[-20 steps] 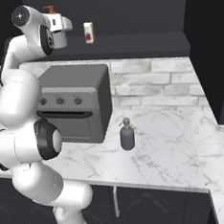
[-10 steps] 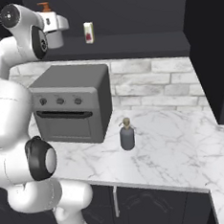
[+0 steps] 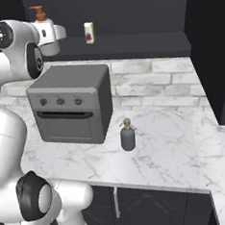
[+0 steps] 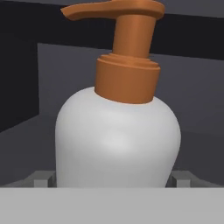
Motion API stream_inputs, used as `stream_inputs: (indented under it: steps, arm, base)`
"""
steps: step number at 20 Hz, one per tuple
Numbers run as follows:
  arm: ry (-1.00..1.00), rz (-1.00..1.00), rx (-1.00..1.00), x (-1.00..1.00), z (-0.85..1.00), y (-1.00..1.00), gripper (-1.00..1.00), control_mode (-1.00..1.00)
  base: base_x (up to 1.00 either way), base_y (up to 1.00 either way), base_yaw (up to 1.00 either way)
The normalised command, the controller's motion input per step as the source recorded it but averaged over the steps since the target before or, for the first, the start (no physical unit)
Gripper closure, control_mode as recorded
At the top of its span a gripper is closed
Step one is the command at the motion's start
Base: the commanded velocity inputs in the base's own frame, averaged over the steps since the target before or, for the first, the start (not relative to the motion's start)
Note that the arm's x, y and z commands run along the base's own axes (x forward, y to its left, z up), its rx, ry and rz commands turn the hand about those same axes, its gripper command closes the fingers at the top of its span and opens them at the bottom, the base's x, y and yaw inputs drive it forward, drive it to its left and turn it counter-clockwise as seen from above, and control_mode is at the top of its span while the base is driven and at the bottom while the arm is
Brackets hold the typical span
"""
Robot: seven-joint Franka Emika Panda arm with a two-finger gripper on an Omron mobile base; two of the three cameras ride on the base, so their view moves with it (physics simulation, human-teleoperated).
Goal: Pick the soap dispenser and soap dispenser from the cabinet and place them on the counter.
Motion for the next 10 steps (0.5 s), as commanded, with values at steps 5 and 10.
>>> stream_inputs:
  steps: [5,10]
  arm:
    - [-0.06,0.03,0.03,-0.60,-0.12,-0.07,1.00,-1.00]
    - [-0.03,0.04,0.02,-0.56,-0.13,-0.03,1.00,-1.00]
  base:
    - [0.00,0.00,0.00]
    - [0.00,0.00,0.00]
